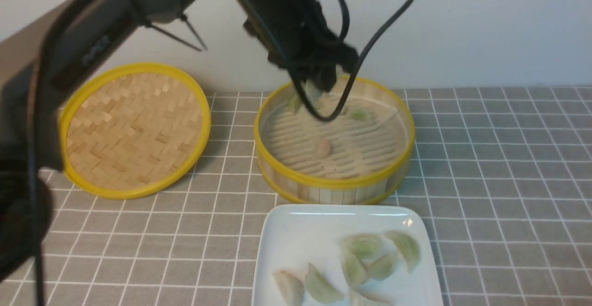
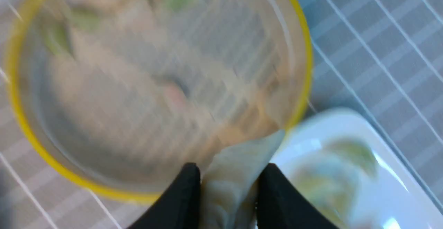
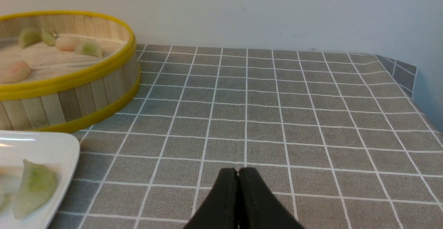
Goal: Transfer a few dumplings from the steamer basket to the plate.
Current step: Use the left arm to put the dumpling into the plate
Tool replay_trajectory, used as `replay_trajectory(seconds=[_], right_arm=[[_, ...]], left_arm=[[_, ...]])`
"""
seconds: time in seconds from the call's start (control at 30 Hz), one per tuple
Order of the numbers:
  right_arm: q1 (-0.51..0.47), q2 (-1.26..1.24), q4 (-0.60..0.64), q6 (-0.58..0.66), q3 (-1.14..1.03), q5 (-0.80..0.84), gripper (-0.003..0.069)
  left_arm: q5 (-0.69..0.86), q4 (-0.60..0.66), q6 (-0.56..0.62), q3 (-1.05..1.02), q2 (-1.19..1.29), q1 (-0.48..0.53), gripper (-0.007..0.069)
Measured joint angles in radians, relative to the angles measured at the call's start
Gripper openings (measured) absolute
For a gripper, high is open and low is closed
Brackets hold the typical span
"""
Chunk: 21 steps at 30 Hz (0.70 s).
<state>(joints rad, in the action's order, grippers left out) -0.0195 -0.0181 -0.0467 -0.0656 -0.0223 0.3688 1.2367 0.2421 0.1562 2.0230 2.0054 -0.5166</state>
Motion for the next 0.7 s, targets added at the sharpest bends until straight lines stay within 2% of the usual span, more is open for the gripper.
replay_trajectory(seconds=[0.2,0.33,0.53,0.63,0.7], right_arm=[[0.000,0.000,0.000,0.000,0.000,0.000,-0.0013],[0.000,0.000,0.000,0.000,0.000,0.000,-0.0013],[0.000,0.000,0.000,0.000,0.000,0.000,-0.0013],[0.000,0.000,0.000,0.000,0.000,0.000,-0.0013],[0.000,0.000,0.000,0.000,0.000,0.000,-0.0013]], left_arm=[[0.000,0.093,0.089,-0.273,-0.014,0.000,0.0188],[-0.005,0.107,0.136,-0.314,0.028,0.000,0.0188],[-0.013,0.118,0.144,-0.314,0.068,0.000,0.0204],[-0.013,0.118,0.145,-0.314,0.074,-0.001,0.0288],[-0.013,0.118,0.147,-0.303,0.074,-0.001,0.0372]])
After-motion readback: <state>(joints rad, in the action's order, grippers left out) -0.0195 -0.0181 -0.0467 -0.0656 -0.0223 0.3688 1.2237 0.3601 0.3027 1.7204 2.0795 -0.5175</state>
